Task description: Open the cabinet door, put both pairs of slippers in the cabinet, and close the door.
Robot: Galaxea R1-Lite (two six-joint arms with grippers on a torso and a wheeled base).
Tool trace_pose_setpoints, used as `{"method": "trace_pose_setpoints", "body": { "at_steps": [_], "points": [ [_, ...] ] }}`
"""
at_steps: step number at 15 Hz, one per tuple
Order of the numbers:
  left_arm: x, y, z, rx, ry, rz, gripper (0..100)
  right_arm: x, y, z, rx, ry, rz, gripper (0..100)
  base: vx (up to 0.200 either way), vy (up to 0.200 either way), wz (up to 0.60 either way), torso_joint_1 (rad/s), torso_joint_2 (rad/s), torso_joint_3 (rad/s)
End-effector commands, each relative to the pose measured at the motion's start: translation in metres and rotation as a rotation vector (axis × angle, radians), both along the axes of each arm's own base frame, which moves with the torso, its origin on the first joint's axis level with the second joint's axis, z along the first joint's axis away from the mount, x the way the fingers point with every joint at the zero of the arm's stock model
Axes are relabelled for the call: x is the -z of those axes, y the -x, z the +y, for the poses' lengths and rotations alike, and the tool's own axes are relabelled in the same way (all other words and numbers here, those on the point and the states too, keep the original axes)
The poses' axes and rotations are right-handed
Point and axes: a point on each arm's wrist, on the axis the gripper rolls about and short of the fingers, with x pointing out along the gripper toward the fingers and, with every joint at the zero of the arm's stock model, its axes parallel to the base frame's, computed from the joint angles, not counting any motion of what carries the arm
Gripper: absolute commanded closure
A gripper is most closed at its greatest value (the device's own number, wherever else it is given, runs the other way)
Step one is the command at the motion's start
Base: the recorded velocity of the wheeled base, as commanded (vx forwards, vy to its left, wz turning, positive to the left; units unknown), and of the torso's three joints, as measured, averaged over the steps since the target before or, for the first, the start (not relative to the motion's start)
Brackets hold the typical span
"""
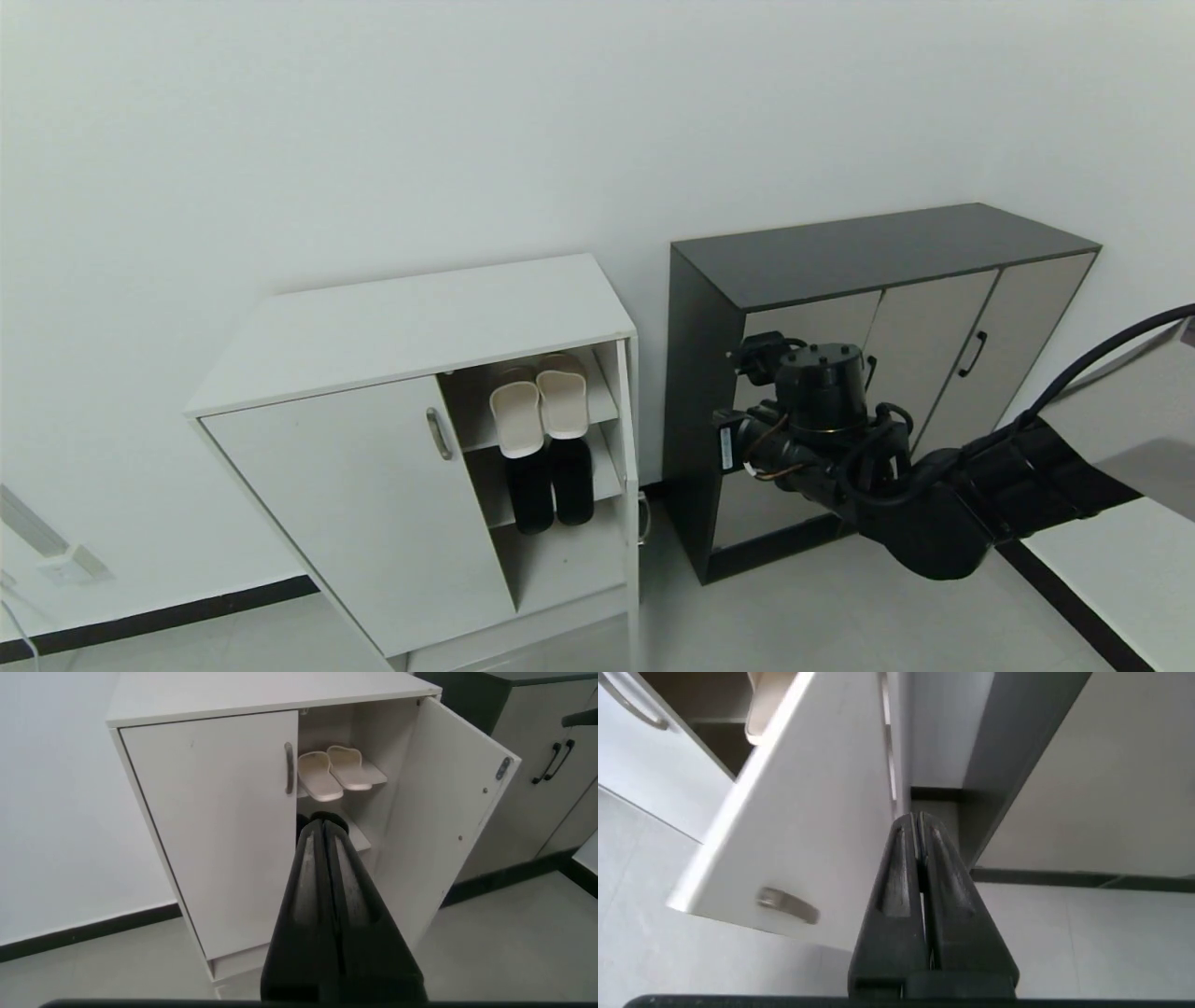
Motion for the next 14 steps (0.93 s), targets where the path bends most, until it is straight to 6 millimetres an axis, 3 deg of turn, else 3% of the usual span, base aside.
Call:
{"method": "trace_pose_setpoints", "body": {
  "at_steps": [1,7,14],
  "points": [
    [0.0000,0.0000,0.0000,-0.001,0.000,0.000,100,0.0021,0.0007,0.0018,-0.005,0.006,0.002,100,0.000,0.000,0.00,0.000,0.00,0.000],
    [0.0000,0.0000,0.0000,-0.001,0.000,0.000,100,0.0034,0.0018,0.0011,-0.019,0.037,-0.008,100,0.000,0.000,0.60,0.002,0.00,0.001],
    [0.0000,0.0000,0.0000,-0.001,0.002,0.000,100,0.0029,0.0003,-0.0010,-0.015,0.050,-0.036,100,0.000,0.000,0.00,0.000,0.00,0.000]
  ]
}}
